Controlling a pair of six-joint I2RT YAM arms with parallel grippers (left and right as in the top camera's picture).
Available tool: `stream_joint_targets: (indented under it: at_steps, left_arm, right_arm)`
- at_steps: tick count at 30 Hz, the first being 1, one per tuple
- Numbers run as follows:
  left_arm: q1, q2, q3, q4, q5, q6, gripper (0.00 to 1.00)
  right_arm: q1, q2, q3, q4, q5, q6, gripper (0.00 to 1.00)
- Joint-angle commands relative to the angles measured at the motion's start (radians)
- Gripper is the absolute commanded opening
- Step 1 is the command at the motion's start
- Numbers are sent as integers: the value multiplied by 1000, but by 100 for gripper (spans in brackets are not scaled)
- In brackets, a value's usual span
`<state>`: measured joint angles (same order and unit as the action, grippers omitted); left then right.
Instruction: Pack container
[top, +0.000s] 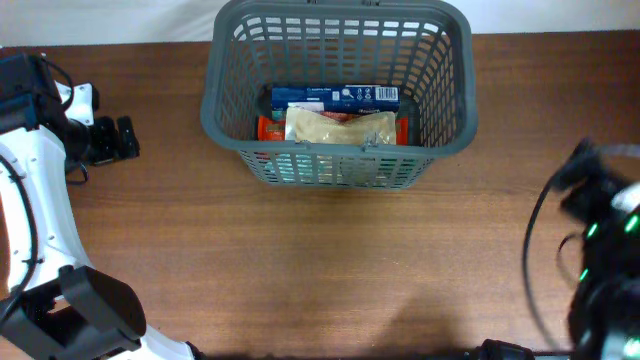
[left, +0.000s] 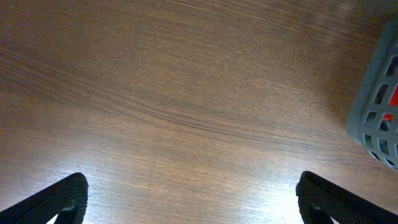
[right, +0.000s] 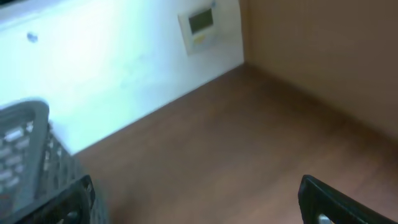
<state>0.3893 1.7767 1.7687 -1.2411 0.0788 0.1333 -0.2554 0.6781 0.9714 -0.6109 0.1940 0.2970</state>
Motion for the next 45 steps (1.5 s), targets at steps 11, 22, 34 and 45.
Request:
stream_joint_targets:
  at_steps: [11, 22, 34, 45]
  left_arm:
    - [5, -18, -5, -1, 11, -9, 99]
    - [5, -18, -5, -1, 11, -9, 99]
    - [5, -18, -5, -1, 11, -9, 99]
    - [5, -18, -5, -1, 11, -9, 99]
  right_arm:
    - [182, -553, -549, 10, -31, 292, 99]
    - [246, -675, -800, 113, -24, 313, 99]
    - [262, -675, -834, 119, -3, 257, 99]
    - [262, -675, -834, 119, -3, 257, 99]
